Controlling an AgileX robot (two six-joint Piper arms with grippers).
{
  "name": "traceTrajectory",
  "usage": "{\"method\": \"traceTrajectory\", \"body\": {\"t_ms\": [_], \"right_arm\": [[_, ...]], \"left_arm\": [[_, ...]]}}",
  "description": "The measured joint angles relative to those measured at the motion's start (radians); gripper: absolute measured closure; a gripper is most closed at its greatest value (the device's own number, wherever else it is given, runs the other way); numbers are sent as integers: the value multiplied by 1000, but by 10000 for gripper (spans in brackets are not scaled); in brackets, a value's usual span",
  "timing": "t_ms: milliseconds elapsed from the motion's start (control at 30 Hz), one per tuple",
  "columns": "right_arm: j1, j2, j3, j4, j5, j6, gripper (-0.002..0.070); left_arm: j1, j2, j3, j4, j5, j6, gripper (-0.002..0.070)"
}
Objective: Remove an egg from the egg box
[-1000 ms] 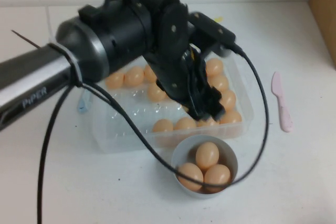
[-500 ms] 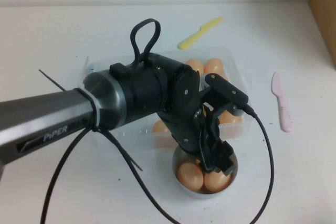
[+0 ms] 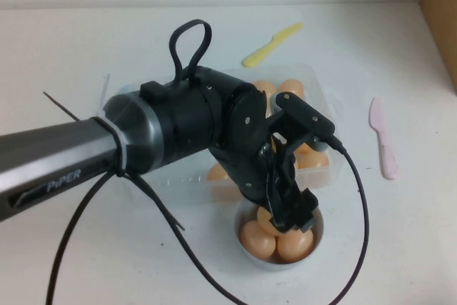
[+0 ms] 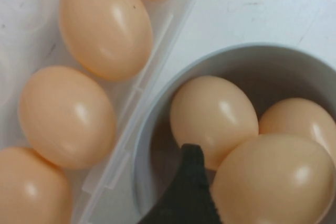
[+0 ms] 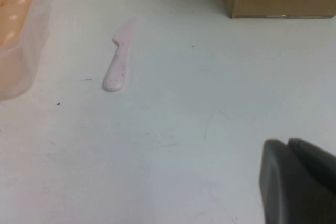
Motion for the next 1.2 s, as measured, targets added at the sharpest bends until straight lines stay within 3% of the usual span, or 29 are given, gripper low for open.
{"method": "traceTrajectory", "body": {"t_ms": [167,233,300,400,467,533,967,1200], "right_arm": [[0,0,0,0,0,0,694],[0,0,0,0,0,0,694],[0,0,0,0,0,0,694],[0,0,0,0,0,0,694],[0,0,0,0,0,0,694],[0,0,0,0,0,0,694],[0,0,0,0,0,0,694],[0,0,0,0,0,0,694]], "left_arm": [[0,-68,0,46,0,-5,125],[0,-110,7,71,-3,-16,174],[0,-158,35,84,-27,-22,284],[0,-251,123,90,-113,-24,507],[0,-322,214,90,-187,-24,598],[0,-406,314,82,-277,-25,643],[0,-918,701,65,-510,-146,675],[0,-1103,798,64,-502,-150,675]]}}
